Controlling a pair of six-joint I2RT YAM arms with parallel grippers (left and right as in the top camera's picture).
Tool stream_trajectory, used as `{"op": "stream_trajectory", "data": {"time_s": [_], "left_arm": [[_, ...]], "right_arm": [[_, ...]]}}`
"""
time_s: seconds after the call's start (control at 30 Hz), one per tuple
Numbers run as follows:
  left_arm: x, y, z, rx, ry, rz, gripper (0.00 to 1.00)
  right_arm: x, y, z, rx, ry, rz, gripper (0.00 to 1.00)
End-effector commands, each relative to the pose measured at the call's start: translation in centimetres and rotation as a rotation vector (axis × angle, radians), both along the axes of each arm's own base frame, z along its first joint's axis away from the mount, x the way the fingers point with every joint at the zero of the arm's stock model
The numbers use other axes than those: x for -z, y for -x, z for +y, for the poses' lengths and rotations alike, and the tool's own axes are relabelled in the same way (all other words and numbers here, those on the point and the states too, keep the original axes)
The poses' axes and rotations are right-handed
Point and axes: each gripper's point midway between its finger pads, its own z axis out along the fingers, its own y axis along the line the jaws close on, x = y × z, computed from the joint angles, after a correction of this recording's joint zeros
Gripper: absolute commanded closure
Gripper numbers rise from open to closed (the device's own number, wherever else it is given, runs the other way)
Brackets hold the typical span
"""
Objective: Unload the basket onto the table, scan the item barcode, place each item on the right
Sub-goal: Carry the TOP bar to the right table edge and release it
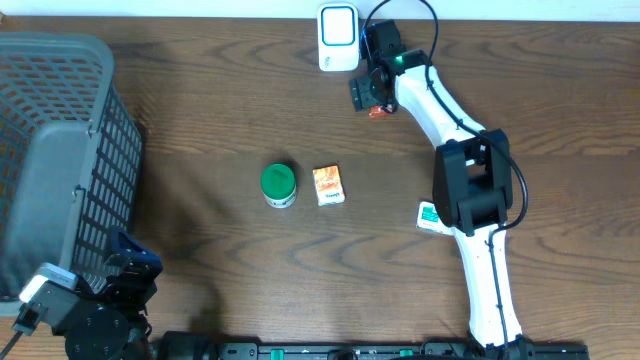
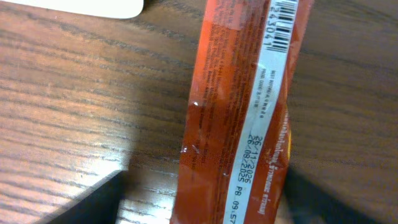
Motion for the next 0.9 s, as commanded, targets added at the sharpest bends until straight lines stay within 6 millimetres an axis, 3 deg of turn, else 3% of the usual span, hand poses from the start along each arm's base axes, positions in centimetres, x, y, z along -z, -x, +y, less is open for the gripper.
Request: {"op": "stream_trajectory", "data": {"time_s": [0.0,0.03,0.17,0.27,0.37,0.53,0.67,0.77,0.87], "left_arm": [[0.0,0.1,0.1,-0.009,-0.001,-0.002,0.02],[0.0,0.1,0.1,-0.009,-0.001,-0.002,0.02],[0.0,0.1,0.2,-0.01,-0.002,-0.002,0.02],[0.0,0.1,0.2,-0.01,-0.002,-0.002,0.02],[0.0,0.1,0.2,-0.01,-0.002,-0.002,0.02],[0.0,0.1,0.1,-0.009,-0.001,-0.002,0.02],[0.0,0.1,0.1,-0.009,-0.001,-0.002,0.02],[0.0,0.1,0.2,-0.01,-0.002,-0.002,0.02],[0.0,0.1,0.1,-0.009,-0.001,-0.002,0.02]], "right_arm": [[2.5,0.2,-2.4,0.065,0.027,0.049,0.89],[2.6,0.2,-2.9,0.084,0.023,0.055,0.99],[2.3,0.5,-4.1,0.111,0.026,0.076,0.99],[-0.2,1.5,-5.7,0.158,0.026,0.104,0.99],[-5.0,2.6,-8.5,0.229,0.047,0.097,0.99],[-13.4,7.1,-18.0,0.498,0.235,0.08,0.99],[-17.7,12.2,-26.7,0.712,0.428,0.115,0.99],[-18.7,16.0,-32.9,0.836,0.529,0.198,0.99],[-18.0,19.4,-37.9,0.954,0.56,0.289,0.99]]}}
